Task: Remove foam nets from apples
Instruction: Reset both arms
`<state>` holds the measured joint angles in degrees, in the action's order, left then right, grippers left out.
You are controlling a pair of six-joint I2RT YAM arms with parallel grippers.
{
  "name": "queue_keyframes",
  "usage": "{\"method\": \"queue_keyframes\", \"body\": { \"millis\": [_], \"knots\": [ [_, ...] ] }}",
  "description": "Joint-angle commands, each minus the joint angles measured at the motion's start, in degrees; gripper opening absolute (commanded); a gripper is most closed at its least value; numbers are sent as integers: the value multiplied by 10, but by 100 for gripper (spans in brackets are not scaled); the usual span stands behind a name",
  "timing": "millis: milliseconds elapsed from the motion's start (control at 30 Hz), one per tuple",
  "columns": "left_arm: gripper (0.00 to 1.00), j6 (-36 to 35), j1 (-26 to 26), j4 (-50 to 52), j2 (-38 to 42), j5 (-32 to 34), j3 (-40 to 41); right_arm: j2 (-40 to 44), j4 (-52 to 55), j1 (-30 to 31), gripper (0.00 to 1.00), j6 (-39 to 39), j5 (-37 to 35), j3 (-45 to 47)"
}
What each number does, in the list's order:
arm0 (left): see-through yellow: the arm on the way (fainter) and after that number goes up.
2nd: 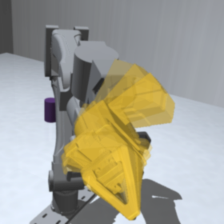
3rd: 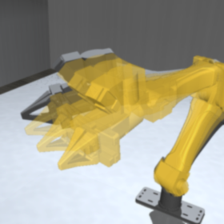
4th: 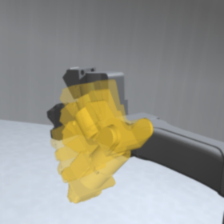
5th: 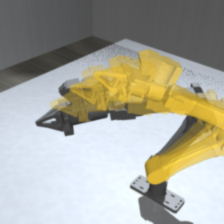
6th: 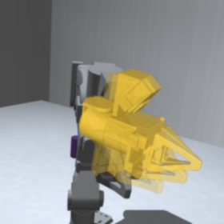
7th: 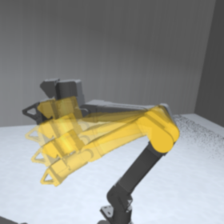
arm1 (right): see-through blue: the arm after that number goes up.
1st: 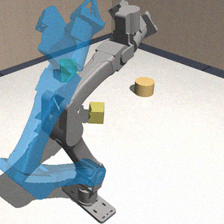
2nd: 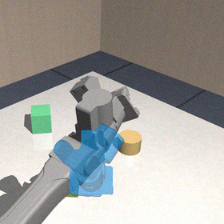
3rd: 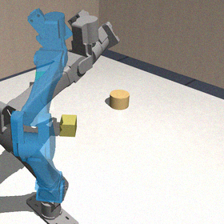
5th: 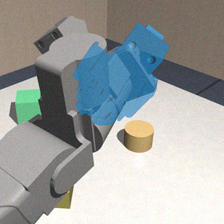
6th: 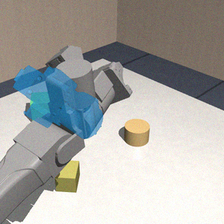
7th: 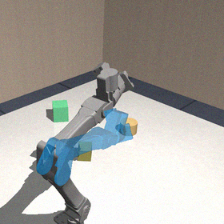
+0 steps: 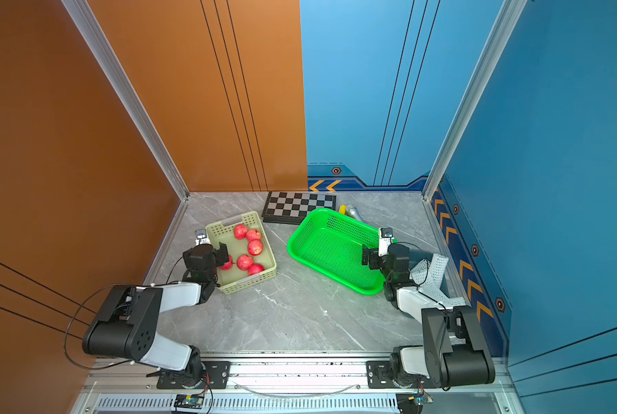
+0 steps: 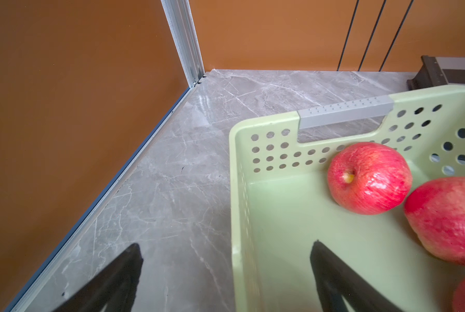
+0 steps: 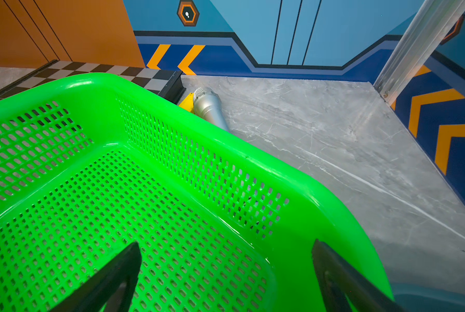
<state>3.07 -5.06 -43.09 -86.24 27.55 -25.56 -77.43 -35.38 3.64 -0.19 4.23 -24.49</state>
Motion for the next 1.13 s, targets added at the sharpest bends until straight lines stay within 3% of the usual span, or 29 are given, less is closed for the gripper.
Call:
{"method": "queue_keyframes", "body": {
  "millis": [0, 100, 167, 233, 567, 1100],
  "knots": [
    [98, -20, -6, -28, 0, -25, 16, -19, -58, -1, 100, -16, -19, 19],
    [98, -26, -10, -49, -3, -26, 24, -37, -65, -8, 100, -14, -18, 12],
    [98, -29, -4, -64, -8, -60, 34, -48, -70, -13, 100, -11, -11, 10],
    [98, -39, 1, -163, -48, -74, 57, -60, -102, -16, 100, -6, -9, 19],
    [98, -46, -11, -148, -37, -66, 60, -115, -208, -37, 100, 18, 1, 49],
    [98, -45, -10, -148, -38, -68, 59, -112, -188, -40, 100, 22, 1, 41]
  ]
}}
